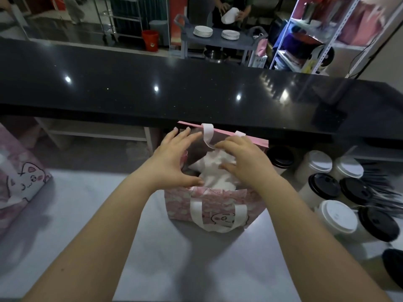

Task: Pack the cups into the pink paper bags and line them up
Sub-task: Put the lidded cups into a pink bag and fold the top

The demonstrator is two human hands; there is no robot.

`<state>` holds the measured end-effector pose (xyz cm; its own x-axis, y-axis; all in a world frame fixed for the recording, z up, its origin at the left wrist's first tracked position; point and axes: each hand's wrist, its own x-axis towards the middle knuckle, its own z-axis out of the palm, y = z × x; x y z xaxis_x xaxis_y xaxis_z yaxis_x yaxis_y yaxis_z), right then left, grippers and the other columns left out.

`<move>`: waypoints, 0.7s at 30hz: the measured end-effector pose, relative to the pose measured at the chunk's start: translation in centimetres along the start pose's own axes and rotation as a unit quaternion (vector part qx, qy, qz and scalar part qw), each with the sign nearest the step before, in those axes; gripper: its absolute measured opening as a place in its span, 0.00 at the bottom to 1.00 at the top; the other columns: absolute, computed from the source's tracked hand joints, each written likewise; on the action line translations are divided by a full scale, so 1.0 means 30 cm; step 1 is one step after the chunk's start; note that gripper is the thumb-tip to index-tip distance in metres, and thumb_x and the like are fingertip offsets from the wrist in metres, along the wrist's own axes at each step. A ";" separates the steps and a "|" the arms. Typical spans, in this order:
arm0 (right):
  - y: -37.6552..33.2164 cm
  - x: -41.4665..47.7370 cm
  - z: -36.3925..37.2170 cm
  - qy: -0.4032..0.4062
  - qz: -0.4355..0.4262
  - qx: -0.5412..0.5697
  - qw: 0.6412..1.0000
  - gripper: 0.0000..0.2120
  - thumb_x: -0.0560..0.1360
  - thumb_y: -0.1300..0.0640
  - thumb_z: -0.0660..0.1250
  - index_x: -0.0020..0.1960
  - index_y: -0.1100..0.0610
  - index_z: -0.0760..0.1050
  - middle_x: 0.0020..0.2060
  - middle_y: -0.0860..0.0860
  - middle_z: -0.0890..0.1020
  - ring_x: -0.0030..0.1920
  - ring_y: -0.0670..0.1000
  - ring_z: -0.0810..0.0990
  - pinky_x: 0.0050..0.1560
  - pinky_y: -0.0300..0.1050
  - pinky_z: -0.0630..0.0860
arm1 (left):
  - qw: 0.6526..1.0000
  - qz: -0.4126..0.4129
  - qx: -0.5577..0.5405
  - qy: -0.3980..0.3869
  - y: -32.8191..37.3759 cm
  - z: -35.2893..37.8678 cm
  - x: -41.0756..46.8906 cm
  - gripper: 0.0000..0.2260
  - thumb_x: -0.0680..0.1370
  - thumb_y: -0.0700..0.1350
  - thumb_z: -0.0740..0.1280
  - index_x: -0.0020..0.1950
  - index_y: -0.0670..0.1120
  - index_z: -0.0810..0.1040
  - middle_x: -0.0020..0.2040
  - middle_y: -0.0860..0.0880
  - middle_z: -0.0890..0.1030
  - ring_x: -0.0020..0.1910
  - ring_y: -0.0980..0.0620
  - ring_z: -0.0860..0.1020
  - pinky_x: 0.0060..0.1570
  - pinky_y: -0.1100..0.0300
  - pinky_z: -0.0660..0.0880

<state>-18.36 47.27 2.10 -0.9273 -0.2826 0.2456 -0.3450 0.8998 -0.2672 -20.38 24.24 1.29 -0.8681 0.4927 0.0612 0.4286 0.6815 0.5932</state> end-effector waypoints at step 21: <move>0.277 -0.390 0.035 -0.027 0.144 0.568 0.810 0.18 0.69 0.59 0.72 0.59 0.53 0.77 0.53 0.48 0.85 0.54 0.48 0.83 0.52 0.39 0.78 | 0.891 -0.085 -0.354 0.273 -0.073 0.212 -0.150 0.21 0.61 0.59 0.78 0.53 0.62 0.82 0.50 0.58 0.84 0.50 0.55 0.83 0.45 0.62 0.81</move>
<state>-10.52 57.72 -3.97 -0.9875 -0.1572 -0.0110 0.0028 0.0525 -0.9986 -15.81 23.98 -5.40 -0.9805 -0.0524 0.1893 0.1824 0.1146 0.9765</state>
